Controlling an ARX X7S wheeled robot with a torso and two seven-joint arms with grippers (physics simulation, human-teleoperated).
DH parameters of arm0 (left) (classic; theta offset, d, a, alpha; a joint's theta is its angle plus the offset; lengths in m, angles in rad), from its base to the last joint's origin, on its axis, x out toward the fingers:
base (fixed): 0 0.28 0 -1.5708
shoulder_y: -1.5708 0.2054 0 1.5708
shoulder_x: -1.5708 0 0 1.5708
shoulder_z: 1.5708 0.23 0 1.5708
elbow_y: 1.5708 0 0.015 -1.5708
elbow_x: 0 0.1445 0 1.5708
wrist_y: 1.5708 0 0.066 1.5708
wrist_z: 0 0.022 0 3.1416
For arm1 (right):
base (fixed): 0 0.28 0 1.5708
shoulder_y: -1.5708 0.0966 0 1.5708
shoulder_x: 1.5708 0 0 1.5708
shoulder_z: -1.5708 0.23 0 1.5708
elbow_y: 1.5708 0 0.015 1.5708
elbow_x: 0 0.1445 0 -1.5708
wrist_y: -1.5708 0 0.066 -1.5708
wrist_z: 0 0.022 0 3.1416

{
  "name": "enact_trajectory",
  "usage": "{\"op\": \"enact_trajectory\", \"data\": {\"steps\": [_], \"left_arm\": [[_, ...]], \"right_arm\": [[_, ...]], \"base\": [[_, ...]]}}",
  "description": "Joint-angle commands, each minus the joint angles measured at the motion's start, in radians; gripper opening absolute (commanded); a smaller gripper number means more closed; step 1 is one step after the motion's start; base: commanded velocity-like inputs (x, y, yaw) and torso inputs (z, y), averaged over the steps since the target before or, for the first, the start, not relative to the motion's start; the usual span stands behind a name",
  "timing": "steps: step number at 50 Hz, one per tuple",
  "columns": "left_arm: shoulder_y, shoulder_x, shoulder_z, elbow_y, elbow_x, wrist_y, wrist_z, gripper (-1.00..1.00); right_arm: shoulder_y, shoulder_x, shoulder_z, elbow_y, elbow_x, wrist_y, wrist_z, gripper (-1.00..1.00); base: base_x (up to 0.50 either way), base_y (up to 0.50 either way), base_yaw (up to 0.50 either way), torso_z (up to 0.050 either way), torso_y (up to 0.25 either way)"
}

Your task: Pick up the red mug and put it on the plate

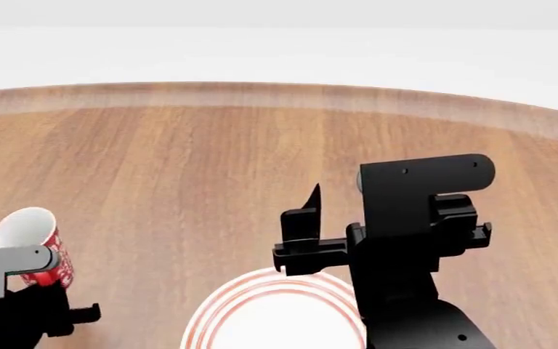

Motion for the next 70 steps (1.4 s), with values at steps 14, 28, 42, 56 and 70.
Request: {"op": "enact_trajectory", "data": {"steps": [14,28,42,56,70], "left_arm": [[0.003,0.114,0.258,0.085,0.021,-0.053,0.179,-1.0],[0.015,0.147,0.397,0.163,0.009,-0.101,0.223,-1.0],[-0.003,0.151,0.539,0.157,-0.027,-0.112,0.239,-1.0],[-0.147,0.164,0.701,-0.09,-0.177,-0.035,0.241,-1.0],[-0.343,0.168,1.222,-0.41,-0.716,0.188,0.163,-1.0]], "right_arm": [[0.007,-0.002,-0.001,-0.005,0.014,0.007,0.016,1.0],[0.005,0.001,-0.006,0.0,0.019,0.002,0.019,1.0],[0.004,0.003,-0.011,0.013,0.022,-0.01,0.02,1.0],[0.006,0.005,-0.01,0.023,0.029,-0.015,0.023,1.0],[0.003,0.006,-0.014,0.031,0.033,-0.025,0.026,1.0]], "base": [[0.0,0.0,0.0,0.0,0.001],[0.0,0.0,0.0,0.0,0.0],[0.0,0.0,0.0,0.0,0.001],[0.0,0.0,0.0,0.0,0.0],[0.0,0.0,0.0,0.0,0.001]]}}
